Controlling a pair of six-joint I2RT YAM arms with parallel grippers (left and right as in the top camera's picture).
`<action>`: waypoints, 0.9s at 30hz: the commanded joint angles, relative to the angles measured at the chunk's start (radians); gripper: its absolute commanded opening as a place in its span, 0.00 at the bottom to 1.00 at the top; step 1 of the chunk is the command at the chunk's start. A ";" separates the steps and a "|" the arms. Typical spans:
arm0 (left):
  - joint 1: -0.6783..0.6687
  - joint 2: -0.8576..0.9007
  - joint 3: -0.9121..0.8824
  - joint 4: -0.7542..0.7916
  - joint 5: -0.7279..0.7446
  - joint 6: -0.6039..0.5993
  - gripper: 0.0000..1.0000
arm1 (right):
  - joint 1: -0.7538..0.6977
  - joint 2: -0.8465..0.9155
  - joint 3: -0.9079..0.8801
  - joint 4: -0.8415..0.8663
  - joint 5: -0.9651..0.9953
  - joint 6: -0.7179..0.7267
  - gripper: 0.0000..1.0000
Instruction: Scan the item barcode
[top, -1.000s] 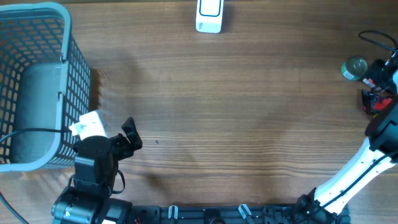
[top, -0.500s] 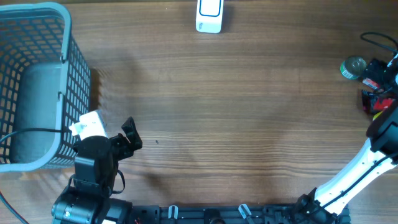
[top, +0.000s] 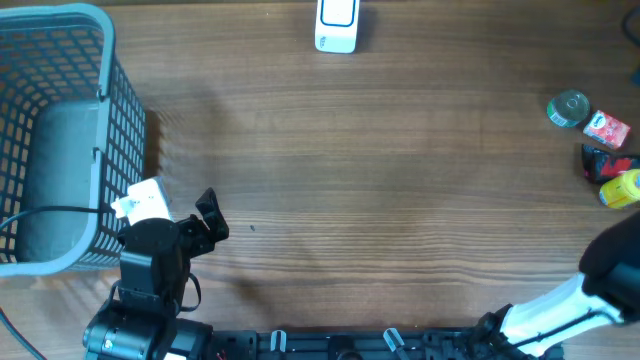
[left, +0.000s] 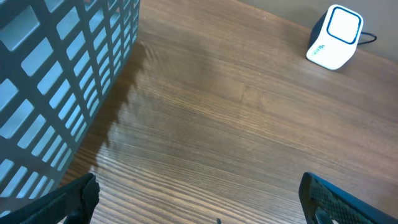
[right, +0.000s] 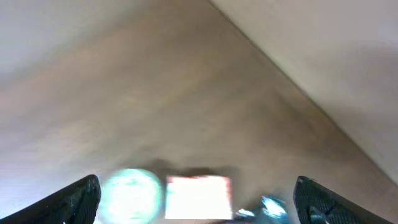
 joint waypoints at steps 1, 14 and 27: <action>0.005 0.001 0.003 0.020 -0.018 -0.005 1.00 | 0.093 -0.112 0.009 0.005 -0.426 0.075 1.00; -0.020 -0.158 0.016 0.528 -0.206 0.421 1.00 | 0.631 -0.473 0.009 -0.087 -0.068 -0.023 1.00; -0.031 -0.334 0.033 0.587 -0.225 0.534 1.00 | 0.662 -0.437 0.008 -0.237 -0.073 -0.023 1.00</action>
